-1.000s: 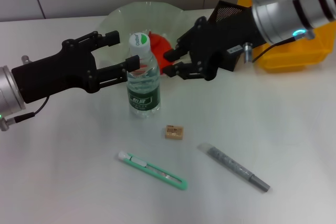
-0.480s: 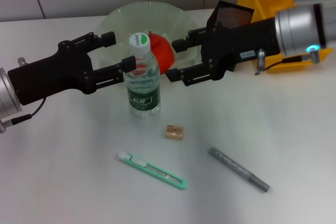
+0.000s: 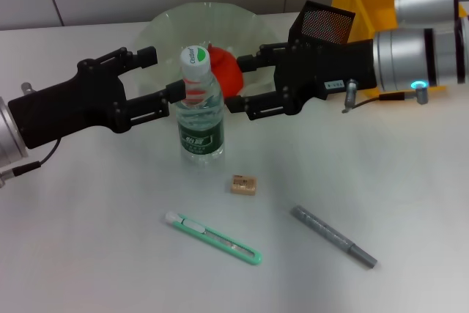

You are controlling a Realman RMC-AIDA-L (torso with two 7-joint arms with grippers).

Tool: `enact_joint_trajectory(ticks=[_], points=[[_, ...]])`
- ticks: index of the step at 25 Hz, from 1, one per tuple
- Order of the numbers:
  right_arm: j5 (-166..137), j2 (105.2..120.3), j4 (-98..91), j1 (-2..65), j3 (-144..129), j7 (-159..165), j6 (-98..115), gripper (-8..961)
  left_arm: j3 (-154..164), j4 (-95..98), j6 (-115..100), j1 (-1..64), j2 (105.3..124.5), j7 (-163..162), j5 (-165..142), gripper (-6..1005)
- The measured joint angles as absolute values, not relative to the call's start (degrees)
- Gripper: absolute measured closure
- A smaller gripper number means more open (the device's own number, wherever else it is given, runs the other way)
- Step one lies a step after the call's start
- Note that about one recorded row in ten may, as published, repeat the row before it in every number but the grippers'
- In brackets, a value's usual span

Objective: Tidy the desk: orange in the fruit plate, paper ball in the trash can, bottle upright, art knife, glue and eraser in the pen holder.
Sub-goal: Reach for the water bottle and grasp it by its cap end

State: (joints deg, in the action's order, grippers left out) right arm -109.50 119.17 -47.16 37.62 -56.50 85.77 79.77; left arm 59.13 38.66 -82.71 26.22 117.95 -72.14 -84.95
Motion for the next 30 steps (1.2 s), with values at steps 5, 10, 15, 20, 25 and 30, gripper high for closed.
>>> enact_joint_trajectory(ticks=[5, 10, 15, 20, 25, 30], points=[[-108.93, 119.1, -51.1, 33.81, -55.77, 86.89, 82.54, 193, 59.63, 38.46, -79.42, 26.47, 118.28, -71.36, -87.5, 199], [-108.96, 118.88, -60.89, 25.83, -55.85, 92.02, 87.36, 193, 60.8, 36.83, -76.22, 27.91, 118.46, -70.78, -88.33, 206], [-109.25, 118.74, -71.64, 16.38, -54.65, 95.61, 94.37, 193, 60.89, 36.47, -73.69, 28.77, 118.54, -70.58, -88.17, 217], [-109.27, 119.15, -76.51, 11.15, -49.11, 97.49, 101.33, 192, 61.57, 35.2, -71.68, 31.14, 118.65, -70.61, -88.37, 229], [-109.3, 119.18, -75.43, 10.09, -45.67, 97.93, 103.81, 193, 62.04, 34.58, -71.51, 32.04, 118.62, -70.84, -88.38, 240], [-109.49, 119.18, -75.1, 9.86, -45.57, 97.98, 103.95, 195, 63.85, 34.13, -71.44, 33.96, 118.69, -71.29, -88.41, 252]])
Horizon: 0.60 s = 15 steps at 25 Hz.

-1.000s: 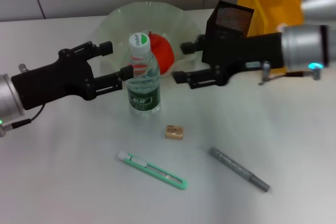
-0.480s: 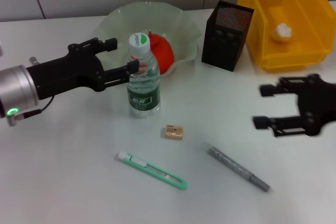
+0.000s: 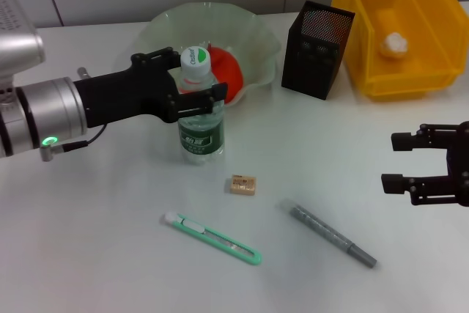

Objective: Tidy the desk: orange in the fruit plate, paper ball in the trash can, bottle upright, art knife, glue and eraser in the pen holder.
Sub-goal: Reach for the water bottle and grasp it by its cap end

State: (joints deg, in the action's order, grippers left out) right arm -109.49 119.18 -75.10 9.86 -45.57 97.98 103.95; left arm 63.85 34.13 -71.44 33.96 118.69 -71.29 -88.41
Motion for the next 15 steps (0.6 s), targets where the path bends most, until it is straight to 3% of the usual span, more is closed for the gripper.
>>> enact_joint_trajectory(ticks=[15], points=[[-110.13, 119.18, -73.4, 10.95, -45.98, 97.99, 103.42, 195, 64.64, 31.99, -68.27, 35.84, 119.03, -71.04, -86.63, 287]])
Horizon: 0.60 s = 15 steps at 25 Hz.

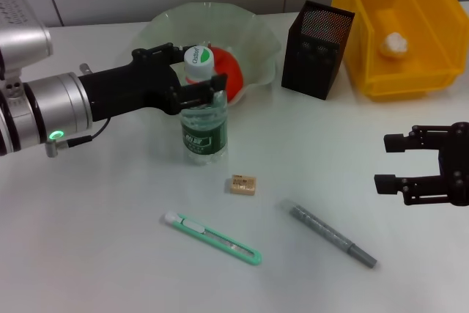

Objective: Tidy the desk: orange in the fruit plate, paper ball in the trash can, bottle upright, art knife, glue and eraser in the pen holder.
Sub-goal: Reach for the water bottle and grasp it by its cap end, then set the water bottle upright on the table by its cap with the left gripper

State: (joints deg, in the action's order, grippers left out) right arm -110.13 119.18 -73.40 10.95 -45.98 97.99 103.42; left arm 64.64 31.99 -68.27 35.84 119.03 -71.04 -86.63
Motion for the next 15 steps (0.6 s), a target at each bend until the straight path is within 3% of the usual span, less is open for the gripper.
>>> enact_joint_trajectory(ticks=[8, 13, 15], points=[[-110.53, 119.12, -72.92, 11.47, -45.9, 97.99, 103.44, 196, 65.32, 31.94, -67.69, 35.46, 119.0, -69.91, -84.93, 305], [-110.82, 119.09, -72.92, 11.68, -46.05, 97.99, 103.45, 196, 66.21, 31.94, -67.58, 35.37, 119.0, -69.87, -84.7, 498], [-110.83, 119.09, -72.93, 11.69, -45.99, 97.99, 103.45, 196, 66.23, 31.93, -67.7, 35.33, 119.0, -69.86, -84.64, 515]])
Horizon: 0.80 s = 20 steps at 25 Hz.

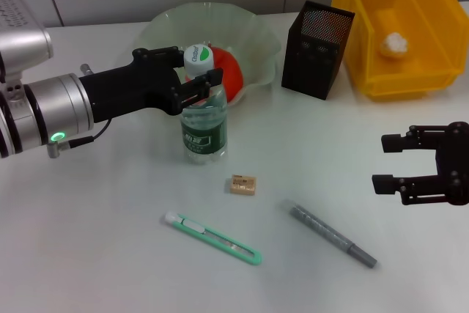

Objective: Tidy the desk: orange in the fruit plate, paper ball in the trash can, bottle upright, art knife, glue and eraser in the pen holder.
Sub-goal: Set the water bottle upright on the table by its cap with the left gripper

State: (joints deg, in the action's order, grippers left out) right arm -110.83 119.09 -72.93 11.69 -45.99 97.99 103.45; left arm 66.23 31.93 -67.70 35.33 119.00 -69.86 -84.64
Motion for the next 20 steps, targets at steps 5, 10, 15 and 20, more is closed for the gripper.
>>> enact_joint_trajectory(ticks=[5, 10, 15, 20], points=[[-110.84, 119.09, -72.95, 11.84, -45.98, 97.99, 103.68, 196, 65.79, 33.41, -71.67, 34.09, 118.56, -70.48, -82.44, 549], [-110.84, 119.09, -73.18, 11.95, -46.15, 98.0, 104.1, 196, 65.49, 41.09, -74.69, 30.04, 118.11, -74.96, -82.35, 548], [-110.84, 119.06, -73.4, 11.96, -46.07, 97.83, 105.16, 196, 65.48, 46.45, -76.14, 26.19, 117.34, -77.33, -83.19, 548], [-110.84, 119.02, -73.59, 11.95, -46.06, 97.69, 105.64, 196, 64.74, 46.25, -76.27, 24.48, 116.53, -77.24, -83.22, 549]])
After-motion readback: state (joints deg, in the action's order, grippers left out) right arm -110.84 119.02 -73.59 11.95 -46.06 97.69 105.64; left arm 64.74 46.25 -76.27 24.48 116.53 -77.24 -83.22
